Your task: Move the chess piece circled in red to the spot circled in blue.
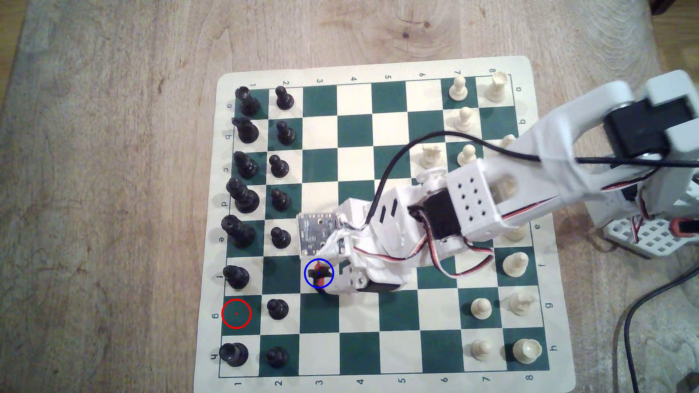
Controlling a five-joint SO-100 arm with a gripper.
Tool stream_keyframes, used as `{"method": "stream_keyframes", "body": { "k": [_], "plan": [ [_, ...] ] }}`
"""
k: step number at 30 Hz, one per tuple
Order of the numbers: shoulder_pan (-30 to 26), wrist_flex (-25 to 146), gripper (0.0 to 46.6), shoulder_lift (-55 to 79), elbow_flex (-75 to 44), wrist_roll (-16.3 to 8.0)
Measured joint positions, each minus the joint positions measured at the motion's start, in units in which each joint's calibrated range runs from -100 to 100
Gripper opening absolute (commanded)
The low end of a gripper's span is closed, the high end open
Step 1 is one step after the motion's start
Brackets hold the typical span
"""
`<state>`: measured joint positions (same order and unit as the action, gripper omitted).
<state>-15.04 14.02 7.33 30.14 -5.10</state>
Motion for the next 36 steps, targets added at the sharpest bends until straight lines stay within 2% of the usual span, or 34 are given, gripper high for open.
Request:
{"method": "stream_keyframes", "body": {
  "k": [3,23,29,36],
  "plan": [
    [0.29,-0.08,0.3,0.84,0.0,0.73],
    [1.55,-2.47,0.3,3.1,-0.18,1.56],
    [1.77,-1.51,10.0,3.35,-0.81,1.66],
    [2.58,-0.4,12.9,3.52,-0.72,1.61]
  ]
}}
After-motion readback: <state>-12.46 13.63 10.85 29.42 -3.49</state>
